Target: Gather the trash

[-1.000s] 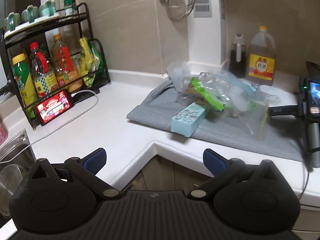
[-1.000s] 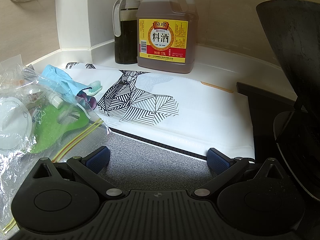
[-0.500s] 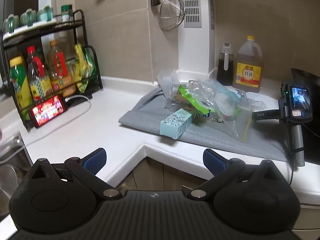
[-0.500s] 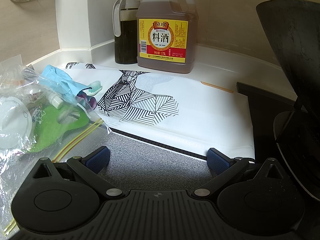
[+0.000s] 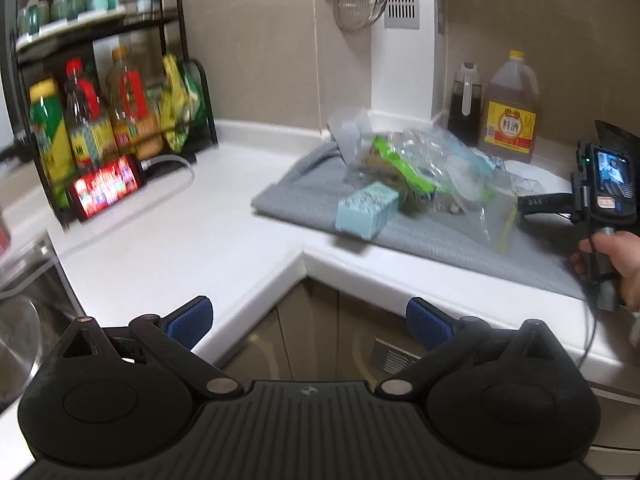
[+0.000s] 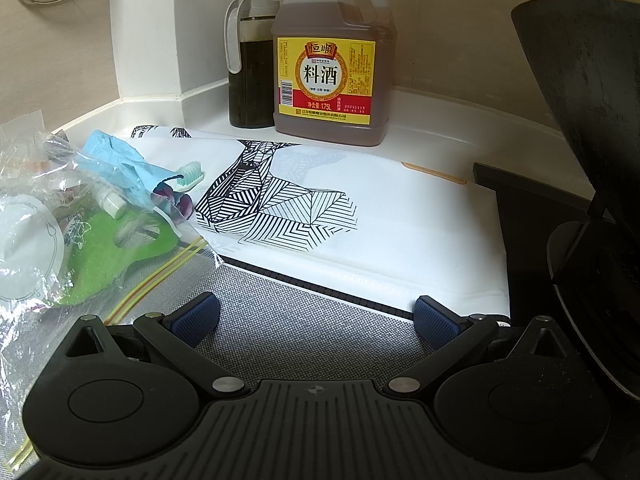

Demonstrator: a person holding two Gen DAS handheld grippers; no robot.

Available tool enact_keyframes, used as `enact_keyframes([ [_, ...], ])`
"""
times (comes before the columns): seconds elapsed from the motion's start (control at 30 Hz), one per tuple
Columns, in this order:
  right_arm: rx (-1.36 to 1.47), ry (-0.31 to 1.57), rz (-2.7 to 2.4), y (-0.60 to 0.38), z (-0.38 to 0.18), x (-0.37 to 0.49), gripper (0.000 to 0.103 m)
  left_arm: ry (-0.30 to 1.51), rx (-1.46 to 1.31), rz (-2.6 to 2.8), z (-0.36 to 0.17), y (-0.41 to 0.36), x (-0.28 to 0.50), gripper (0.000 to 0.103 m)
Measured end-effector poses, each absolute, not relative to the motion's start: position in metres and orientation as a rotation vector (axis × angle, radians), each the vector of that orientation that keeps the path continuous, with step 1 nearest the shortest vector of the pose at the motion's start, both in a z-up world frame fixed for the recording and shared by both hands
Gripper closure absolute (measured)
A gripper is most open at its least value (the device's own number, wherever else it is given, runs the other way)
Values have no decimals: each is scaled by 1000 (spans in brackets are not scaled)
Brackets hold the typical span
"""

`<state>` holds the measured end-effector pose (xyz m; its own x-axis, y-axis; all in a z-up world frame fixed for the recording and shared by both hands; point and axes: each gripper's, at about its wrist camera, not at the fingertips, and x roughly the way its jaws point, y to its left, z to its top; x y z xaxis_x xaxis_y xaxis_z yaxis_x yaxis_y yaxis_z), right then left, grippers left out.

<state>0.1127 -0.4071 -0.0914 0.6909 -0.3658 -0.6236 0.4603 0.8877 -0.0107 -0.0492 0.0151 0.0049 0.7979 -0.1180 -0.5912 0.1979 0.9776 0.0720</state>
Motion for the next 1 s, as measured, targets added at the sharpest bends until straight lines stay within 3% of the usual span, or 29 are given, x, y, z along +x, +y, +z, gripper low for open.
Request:
enact_keyframes([
  [0.17, 124, 680, -390, -382, -78, 93, 0, 633, 119, -134, 6, 30, -60, 0],
  [0.5, 105, 295, -205, -267, 4, -69, 0, 678, 134, -138, -1, 33, -76, 0],
  [1.0, 9, 355, -67, -204, 11, -122, 0, 664, 143, -174, -5, 26, -97, 0],
])
